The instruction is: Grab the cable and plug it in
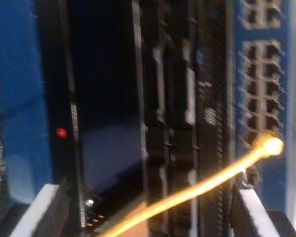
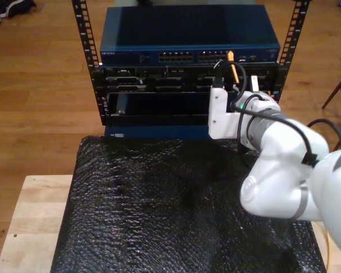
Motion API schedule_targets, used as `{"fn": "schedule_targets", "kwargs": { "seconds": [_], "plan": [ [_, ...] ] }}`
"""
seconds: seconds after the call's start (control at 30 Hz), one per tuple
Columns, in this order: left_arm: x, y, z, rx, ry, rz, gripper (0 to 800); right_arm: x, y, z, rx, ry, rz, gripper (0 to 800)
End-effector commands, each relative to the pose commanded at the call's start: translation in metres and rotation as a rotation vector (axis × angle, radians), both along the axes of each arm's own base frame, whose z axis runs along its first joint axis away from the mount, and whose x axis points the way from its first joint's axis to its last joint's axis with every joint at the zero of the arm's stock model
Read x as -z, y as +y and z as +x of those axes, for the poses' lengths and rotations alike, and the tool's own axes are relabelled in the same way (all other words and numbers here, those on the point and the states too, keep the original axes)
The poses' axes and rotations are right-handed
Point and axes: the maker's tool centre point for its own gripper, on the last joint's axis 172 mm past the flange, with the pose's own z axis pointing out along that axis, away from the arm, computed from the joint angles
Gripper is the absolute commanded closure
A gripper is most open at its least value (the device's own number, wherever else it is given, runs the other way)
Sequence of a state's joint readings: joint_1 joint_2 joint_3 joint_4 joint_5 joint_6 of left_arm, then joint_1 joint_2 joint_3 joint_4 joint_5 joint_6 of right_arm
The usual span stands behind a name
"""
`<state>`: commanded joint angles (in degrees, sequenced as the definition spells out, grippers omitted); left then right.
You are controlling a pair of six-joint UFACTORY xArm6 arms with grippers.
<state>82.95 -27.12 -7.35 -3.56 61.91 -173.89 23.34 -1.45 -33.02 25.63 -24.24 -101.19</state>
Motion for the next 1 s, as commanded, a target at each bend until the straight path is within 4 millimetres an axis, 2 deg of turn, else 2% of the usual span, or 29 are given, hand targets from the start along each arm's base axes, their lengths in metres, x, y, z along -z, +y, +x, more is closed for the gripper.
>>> {"fn": "schedule_targets", "kwargs": {
  "seconds": [0.17,0.23,0.4,0.5,0.8,1.0],
  "plan": [
    [0.0,0.0,0.0,0.0,0.0,0.0,0,0.008,-0.021,-0.003,-0.007,0.086,-0.015,30],
    [0.0,0.0,0.0,0.002,0.0,0.0,0,0.014,-0.036,-0.005,0.0,0.129,-0.024,29],
    [0.0,0.0,0.0,0.002,0.0,0.0,0,0.035,-0.087,-0.013,0.023,0.261,-0.068,9],
    [0.0,0.0,0.0,0.002,0.0,0.0,0,0.046,-0.124,-0.021,0.044,0.325,-0.096,8],
    [0.0,0.0,0.0,0.002,0.0,0.0,0,0.057,-0.21,-0.042,-0.034,0.491,-0.204,2],
    [0.0,0.0,0.0,0.0,0.0,0.0,0,0.063,-0.264,-0.078,-0.091,0.633,-0.198,2]
  ]
}}
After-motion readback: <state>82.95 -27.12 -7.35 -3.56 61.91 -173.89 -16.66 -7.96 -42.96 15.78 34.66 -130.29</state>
